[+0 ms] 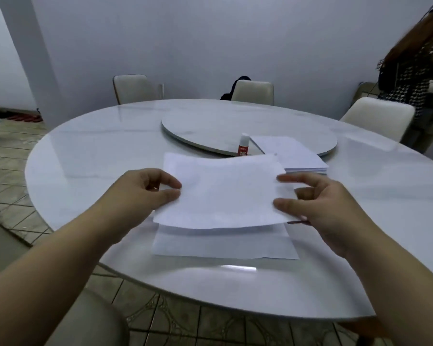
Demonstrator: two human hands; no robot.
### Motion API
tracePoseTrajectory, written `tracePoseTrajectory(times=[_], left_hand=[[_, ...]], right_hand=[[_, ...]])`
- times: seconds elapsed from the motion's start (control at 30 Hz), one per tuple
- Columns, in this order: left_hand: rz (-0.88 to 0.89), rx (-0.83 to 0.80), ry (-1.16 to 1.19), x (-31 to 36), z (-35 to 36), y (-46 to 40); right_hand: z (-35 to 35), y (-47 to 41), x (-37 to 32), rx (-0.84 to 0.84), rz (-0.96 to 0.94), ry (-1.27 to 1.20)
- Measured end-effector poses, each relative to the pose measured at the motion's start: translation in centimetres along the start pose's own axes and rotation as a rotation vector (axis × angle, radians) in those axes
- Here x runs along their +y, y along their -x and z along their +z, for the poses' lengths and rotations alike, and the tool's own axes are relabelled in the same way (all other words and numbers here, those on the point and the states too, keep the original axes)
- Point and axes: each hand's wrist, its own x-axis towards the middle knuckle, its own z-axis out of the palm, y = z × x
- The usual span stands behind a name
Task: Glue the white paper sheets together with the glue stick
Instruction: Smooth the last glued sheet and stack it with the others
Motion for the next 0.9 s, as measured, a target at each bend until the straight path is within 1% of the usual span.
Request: tracePoseTrajectory(times=[0.1, 0.3, 0.4, 0.6, 0.73, 0.9], left_hand=[[-0.071, -0.116, -0.111, -1.2, -0.4, -0.1], [-0.029, -0.044, -0.333, -2.2, 0.0, 0.3], [0.004, -0.039, -0.399, -2.4, 0.0, 0.3], [0.056, -0.057, -0.437, -2.6, 0.2, 0.3], [0.084, -0.046, -0.449, -2.7, 0.3, 0.5], [0.108, -0.036, -0.445, -2.8, 0.2, 0.7]], right_hand=[[0.5, -0.1, 1.3, 0.041, 0.051, 0.196], [0.8, -0.2, 2.3, -0.022, 0.062, 0.382], [0.7, -0.1, 2.4, -0.075, 0.09, 0.372], [0.3, 0.3, 2.3, -0.119, 0.115, 0.357], [0.3, 0.4, 2.3, -0.122, 0.113, 0.36], [0.3, 0.5, 2.5, -0.119, 0.067, 0.398]])
